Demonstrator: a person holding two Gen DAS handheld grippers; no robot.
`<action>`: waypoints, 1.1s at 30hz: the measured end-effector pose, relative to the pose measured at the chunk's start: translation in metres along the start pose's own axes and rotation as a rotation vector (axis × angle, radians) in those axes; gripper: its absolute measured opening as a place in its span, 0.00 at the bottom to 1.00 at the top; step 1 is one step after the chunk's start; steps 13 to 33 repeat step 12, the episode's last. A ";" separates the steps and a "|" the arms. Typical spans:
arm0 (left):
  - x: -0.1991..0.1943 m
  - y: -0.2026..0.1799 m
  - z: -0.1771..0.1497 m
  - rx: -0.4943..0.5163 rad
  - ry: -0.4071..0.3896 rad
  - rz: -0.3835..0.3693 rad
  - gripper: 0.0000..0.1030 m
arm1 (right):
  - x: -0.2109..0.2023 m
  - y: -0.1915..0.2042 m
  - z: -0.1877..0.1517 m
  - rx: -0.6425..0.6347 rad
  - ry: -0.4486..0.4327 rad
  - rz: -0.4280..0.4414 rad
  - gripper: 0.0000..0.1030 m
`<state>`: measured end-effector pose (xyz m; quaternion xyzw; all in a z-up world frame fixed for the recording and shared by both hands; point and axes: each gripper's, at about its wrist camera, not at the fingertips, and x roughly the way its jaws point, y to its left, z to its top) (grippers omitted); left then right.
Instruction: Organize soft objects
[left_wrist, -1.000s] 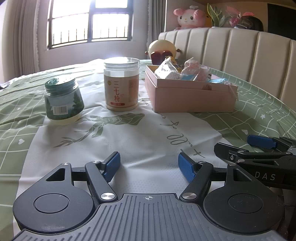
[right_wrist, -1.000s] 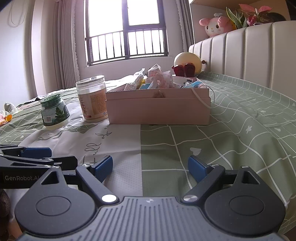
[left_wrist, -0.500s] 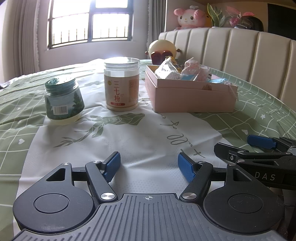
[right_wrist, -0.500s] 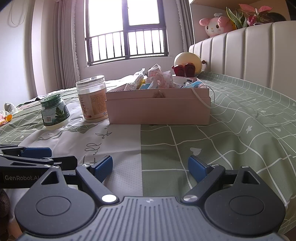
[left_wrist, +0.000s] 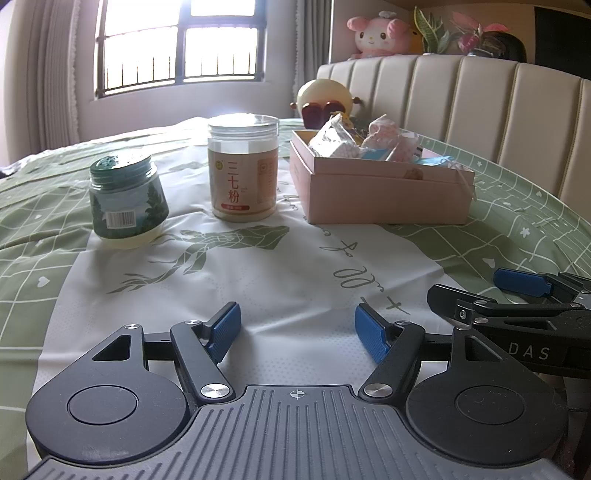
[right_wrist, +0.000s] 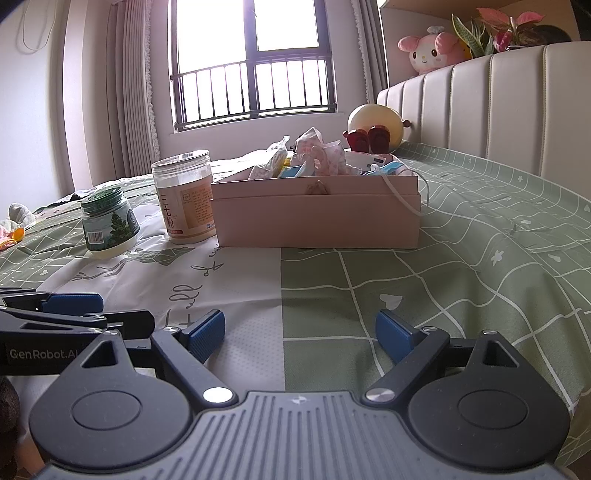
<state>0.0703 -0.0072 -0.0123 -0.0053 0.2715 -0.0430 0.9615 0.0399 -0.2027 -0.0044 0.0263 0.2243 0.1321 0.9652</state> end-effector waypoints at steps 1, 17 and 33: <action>0.000 0.000 0.000 0.000 0.000 0.000 0.72 | 0.000 0.000 0.000 0.000 0.000 0.000 0.87; -0.001 0.001 0.000 -0.001 -0.009 0.005 0.65 | 0.000 0.000 0.000 0.001 0.001 0.000 0.87; -0.001 0.001 0.000 -0.001 -0.009 0.005 0.65 | 0.000 0.000 0.000 0.001 0.001 0.000 0.87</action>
